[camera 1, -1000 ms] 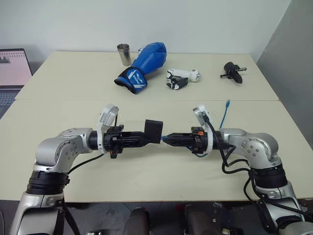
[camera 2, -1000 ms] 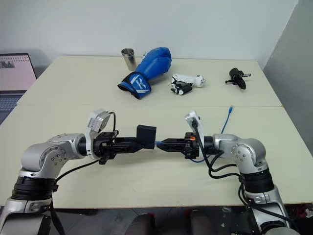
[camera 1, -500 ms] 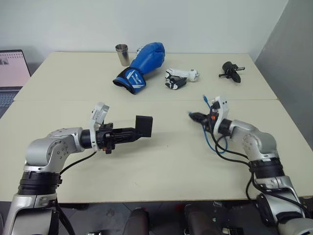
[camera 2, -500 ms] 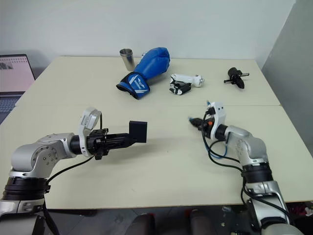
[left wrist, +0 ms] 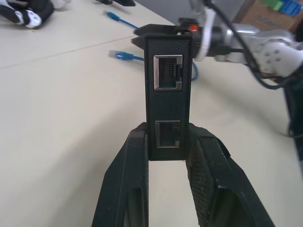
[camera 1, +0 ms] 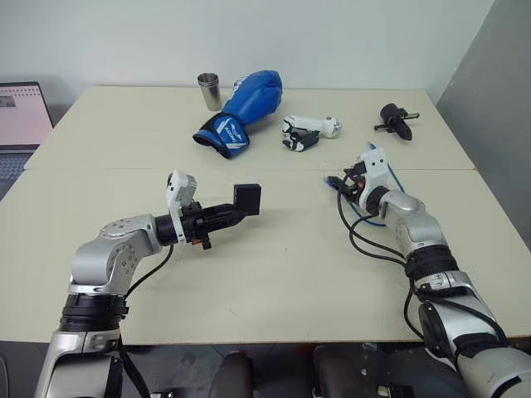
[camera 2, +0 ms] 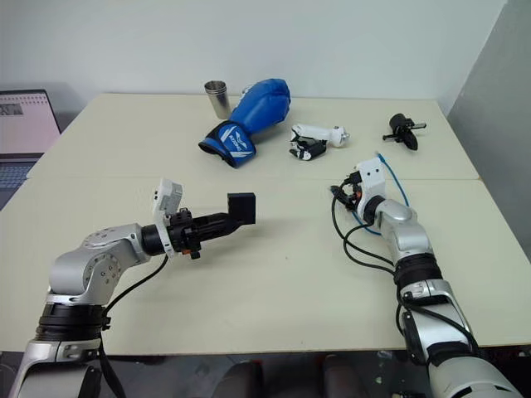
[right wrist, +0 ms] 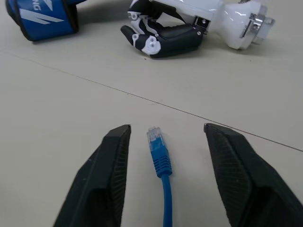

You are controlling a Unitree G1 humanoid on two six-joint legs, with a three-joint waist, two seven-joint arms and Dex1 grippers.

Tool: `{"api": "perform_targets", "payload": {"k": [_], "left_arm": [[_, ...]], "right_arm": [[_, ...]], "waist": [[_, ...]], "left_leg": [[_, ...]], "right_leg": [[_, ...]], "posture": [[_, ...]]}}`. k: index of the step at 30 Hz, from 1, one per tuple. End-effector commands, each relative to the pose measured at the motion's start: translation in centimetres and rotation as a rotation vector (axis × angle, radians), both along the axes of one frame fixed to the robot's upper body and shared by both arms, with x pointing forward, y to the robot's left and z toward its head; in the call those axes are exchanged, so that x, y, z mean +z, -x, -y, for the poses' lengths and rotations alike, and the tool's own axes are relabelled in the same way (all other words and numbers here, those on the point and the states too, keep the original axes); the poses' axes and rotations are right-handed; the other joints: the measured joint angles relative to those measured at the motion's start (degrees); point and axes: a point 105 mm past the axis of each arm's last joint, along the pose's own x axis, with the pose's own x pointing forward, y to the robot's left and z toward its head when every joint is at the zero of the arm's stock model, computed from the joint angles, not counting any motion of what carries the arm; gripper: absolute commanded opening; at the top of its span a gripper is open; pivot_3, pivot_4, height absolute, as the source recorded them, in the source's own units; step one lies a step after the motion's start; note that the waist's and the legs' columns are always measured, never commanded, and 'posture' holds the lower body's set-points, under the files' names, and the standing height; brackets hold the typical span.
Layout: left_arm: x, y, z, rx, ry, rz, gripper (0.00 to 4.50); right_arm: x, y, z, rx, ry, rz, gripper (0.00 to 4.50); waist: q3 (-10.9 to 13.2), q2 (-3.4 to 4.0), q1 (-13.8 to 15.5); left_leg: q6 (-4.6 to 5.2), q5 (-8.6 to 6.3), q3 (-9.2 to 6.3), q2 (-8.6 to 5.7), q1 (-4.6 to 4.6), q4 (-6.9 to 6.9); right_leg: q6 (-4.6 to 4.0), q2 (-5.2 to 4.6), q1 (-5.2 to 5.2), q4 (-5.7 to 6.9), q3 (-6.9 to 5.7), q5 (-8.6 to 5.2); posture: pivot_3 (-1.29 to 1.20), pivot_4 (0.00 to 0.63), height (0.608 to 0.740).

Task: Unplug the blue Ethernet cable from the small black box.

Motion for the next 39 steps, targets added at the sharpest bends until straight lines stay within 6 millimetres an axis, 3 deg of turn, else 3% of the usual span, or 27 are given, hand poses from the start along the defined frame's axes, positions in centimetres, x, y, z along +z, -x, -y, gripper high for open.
{"api": "perform_targets", "payload": {"k": [1,2,4,6,12,17,24,25,29,38,39], "left_arm": [[0.8,-2.4,-1.8,0.237,-0.037,0.180,0.77],[0.6,-3.3,-2.6,0.330,-0.060,0.225,0.77],[0.2,-4.4,-4.0,0.474,-0.086,0.284,0.77],[-0.7,-5.2,-5.3,0.580,-0.110,0.307,0.77],[-3.5,-6.0,-6.8,0.722,-0.154,0.304,0.77],[-5.8,-6.1,-8.4,0.829,-0.132,0.209,0.77],[-7.7,-5.5,-9.1,0.868,-0.107,0.104,0.77],[-7.8,-5.4,-9.2,0.870,-0.100,0.096,1.47],[-7.8,-5.3,-9.4,0.875,-0.085,0.081,2.12],[-7.5,-4.8,-9.8,0.880,-0.112,0.104,4.13],[-7.4,-4.5,-9.8,0.875,-0.116,0.113,4.13]], "right_arm": [[3.2,3.9,-3.9,0.301,-0.030,0.065,3.82],[3.6,5.7,-5.2,0.410,-0.022,0.064,4.12],[3.9,8.3,-7.0,0.541,-0.011,0.052,4.15],[4.1,9.6,-8.3,0.588,0.004,0.050,4.15],[4.2,10.3,-9.8,0.608,0.055,0.051,4.15],[3.7,10.7,-10.0,0.629,0.109,0.048,4.15],[3.4,11.2,-10.0,0.641,0.133,0.048,4.15],[3.4,11.2,-10.1,0.642,0.137,0.048,4.15],[3.3,11.3,-10.1,0.646,0.143,0.049,4.15],[3.2,11.3,-10.3,0.653,0.151,0.051,4.15],[3.2,11.3,-10.3,0.654,0.153,0.050,4.15]], "waist": [[0.0,0.00,0.0],[0.0,0.00,0.0],[0.0,0.01,0.0],[0.0,0.01,-0.1],[0.0,0.00,0.2],[0.0,-0.01,0.3],[0.0,-0.01,0.1],[0.0,-0.01,0.0],[0.0,-0.01,0.0],[0.0,0.00,-0.1],[0.0,0.00,-0.2]], "left_leg": [[0.00,0.00,-0.02,0.00,0.00,0.00],[0.00,0.00,-0.04,0.02,0.01,0.02],[0.00,0.00,-0.10,0.02,0.02,0.02],[0.01,0.00,-0.17,0.04,0.01,0.02],[0.00,0.00,-0.22,-0.04,0.00,0.05],[0.00,0.00,-0.22,-0.06,-0.03,0.06],[0.00,0.00,-0.24,-0.05,0.07,0.05],[0.00,0.00,-0.23,-0.05,0.08,0.05],[0.00,0.00,-0.22,-0.04,0.11,0.05],[0.00,0.01,-0.21,-0.04,0.12,0.05],[0.00,0.01,-0.21,-0.04,0.12,0.05]], "right_leg": [[0.00,0.00,0.00,0.00,-0.01,0.00],[0.00,0.01,0.01,0.03,-0.02,0.00],[0.01,0.03,0.02,0.04,-0.03,0.01],[0.01,0.05,0.02,0.02,-0.03,0.01],[0.04,0.00,0.06,0.02,-0.14,0.02],[0.04,-0.03,0.06,0.00,-0.19,0.03],[0.04,-0.01,0.12,0.06,-0.20,0.03],[0.04,-0.01,0.13,0.07,-0.20,0.03],[0.04,0.00,0.14,0.08,-0.19,0.03],[0.04,0.00,0.14,0.08,-0.18,0.03],[0.04,0.00,0.14,0.08,-0.17,0.03]], "posture": [[0.00,0.150,0.740],[0.00,0.150,0.740],[0.00,0.150,0.740],[0.00,0.150,0.740],[0.00,0.150,0.740],[0.00,0.150,0.740],[0.00,0.150,0.740],[0.00,0.150,0.740],[0.00,0.150,0.740],[0.00,0.150,0.740],[0.00,0.150,0.740]]}}
